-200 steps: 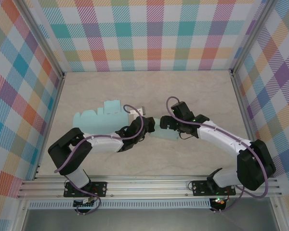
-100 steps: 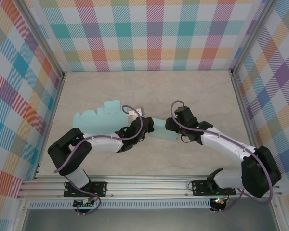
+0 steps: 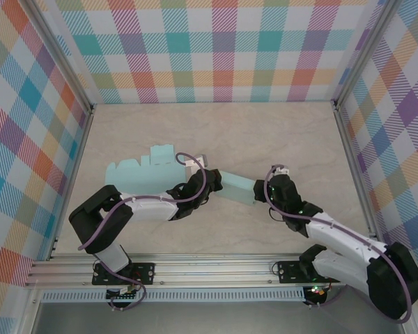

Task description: Fold the paper box

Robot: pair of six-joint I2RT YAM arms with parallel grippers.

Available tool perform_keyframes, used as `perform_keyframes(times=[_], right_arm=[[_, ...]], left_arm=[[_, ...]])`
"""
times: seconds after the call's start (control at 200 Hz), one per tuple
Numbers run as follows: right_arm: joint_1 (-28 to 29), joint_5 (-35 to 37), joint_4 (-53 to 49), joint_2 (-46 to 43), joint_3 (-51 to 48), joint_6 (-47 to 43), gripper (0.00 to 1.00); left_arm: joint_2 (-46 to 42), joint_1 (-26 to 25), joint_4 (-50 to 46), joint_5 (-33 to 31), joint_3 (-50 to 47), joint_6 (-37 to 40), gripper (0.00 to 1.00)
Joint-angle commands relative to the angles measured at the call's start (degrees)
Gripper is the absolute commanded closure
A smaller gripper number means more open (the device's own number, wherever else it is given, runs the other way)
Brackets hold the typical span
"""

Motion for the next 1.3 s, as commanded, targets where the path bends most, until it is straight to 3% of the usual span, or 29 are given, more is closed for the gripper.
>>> perform_keyframes(times=[0.0,0.15,0.27,0.65,0.83,1.04,1.145,1.295], right_arm=[[1.0,-4.9,-1.1,-1.2,-5.1,-2.3,0.9],[1.0,-5.9,0.5,-3.5,-7.4,-3.5,0.92],[1.0,-5.5,-2.1,-4.4,-6.5,-3.8,0.78],[0.9,-5.7,-17.1,-3.0,9.9,-14.1,0.53],[0.8,-9.0,-24.1,-0.6,17.8,-22.5,0.35],[0.8,-14.7,-31.2,4.3,24.3,-31.8,0.0],[0.9,-17.5,-33.0,7.5,27.2,-35.4,0.0],[1.0,-16.3,-34.4,11.8,30.8,-40.6,0.0]], left_arm=[[4.9,-1.1,-17.2,3.6,-3.5,-0.6,0.94],[5.5,-1.1,-17.0,3.8,-3.3,-0.8,0.94],[4.6,-1.1,-17.2,3.5,-3.3,-0.4,0.94],[0.5,-1.1,-22.4,3.6,3.9,5.6,0.88],[-2.0,-1.1,-24.5,2.9,6.8,8.2,0.77],[-6.6,-1.1,-28.3,0.7,8.4,10.1,0.56],[-9.9,-0.6,-31.2,-2.1,8.6,10.2,0.44],[-16.5,1.1,-34.0,-5.2,6.8,10.2,0.31]])
